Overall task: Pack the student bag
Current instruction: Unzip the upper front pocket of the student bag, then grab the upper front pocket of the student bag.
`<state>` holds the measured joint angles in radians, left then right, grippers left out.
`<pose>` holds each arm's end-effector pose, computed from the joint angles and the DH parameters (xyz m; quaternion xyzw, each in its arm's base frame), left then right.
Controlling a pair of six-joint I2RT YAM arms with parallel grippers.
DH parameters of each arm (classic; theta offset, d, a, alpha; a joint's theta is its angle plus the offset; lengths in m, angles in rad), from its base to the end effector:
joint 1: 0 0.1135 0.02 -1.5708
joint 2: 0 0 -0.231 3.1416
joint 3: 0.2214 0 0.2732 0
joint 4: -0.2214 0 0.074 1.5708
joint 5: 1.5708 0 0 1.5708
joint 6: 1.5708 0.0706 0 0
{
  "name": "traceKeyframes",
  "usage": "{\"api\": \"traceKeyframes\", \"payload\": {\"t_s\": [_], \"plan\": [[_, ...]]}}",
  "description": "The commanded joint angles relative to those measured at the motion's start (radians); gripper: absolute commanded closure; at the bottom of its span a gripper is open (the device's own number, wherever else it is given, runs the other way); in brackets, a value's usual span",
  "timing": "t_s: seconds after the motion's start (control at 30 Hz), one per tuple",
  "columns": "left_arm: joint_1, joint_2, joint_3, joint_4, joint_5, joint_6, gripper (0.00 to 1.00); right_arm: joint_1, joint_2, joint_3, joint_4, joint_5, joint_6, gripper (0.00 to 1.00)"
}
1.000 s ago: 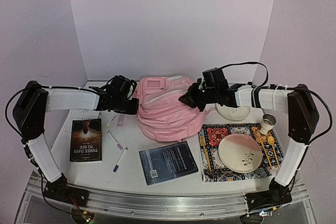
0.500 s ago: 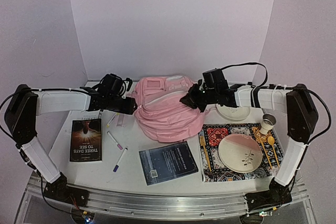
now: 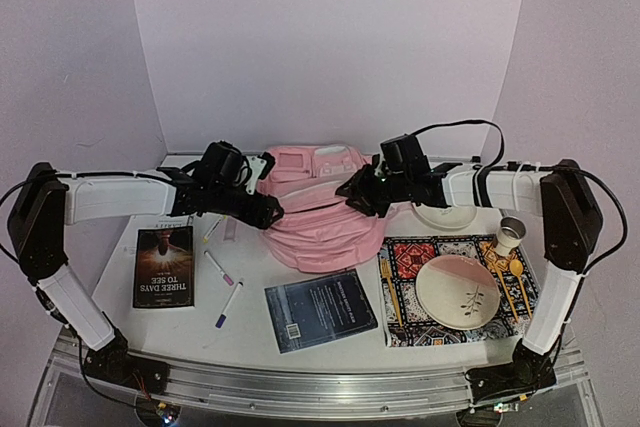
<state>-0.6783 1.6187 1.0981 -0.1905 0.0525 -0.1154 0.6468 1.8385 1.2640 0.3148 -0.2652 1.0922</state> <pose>0.3104 -0.2549 0.1694 0.2629 0.8699 -0.1830 0.3750 0.3678 0.3009 0.2053 0.0949 0.7841 0.5293 0.3098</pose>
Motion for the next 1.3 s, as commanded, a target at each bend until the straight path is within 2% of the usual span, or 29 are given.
{"api": "traceKeyframes", "payload": {"t_s": [0.0, 0.13, 0.33, 0.5, 0.87, 1.03, 1.17, 1.27], "plan": [[-0.007, 0.031, 0.079, 0.026, -0.009, 0.06, 0.22, 0.007, -0.024, 0.018, 0.013, 0.014, -0.039, 0.61], [-0.016, 0.056, 0.115, 0.027, -0.02, 0.095, 0.2, 0.007, -0.02, 0.042, 0.002, 0.011, -0.043, 0.56], [-0.051, 0.094, 0.157, 0.022, -0.042, 0.218, 0.14, 0.007, -0.01, 0.069, -0.007, 0.006, -0.047, 0.54], [-0.083, 0.132, 0.182, 0.017, -0.152, 0.307, 0.11, 0.007, 0.005, 0.081, -0.012, -0.005, -0.046, 0.54], [-0.086, 0.239, 0.292, 0.02, -0.33, 0.276, 0.12, 0.007, 0.025, 0.103, -0.014, -0.02, -0.049, 0.55], [-0.086, 0.252, 0.314, 0.033, -0.327, 0.256, 0.22, 0.007, 0.032, 0.116, -0.015, -0.021, -0.065, 0.55], [-0.086, 0.253, 0.313, 0.053, -0.323, 0.24, 0.46, 0.007, 0.039, 0.143, -0.016, -0.025, -0.133, 0.54], [-0.086, 0.253, 0.308, 0.067, -0.324, 0.229, 0.64, 0.007, 0.036, 0.176, -0.032, -0.016, -0.264, 0.48]]}}
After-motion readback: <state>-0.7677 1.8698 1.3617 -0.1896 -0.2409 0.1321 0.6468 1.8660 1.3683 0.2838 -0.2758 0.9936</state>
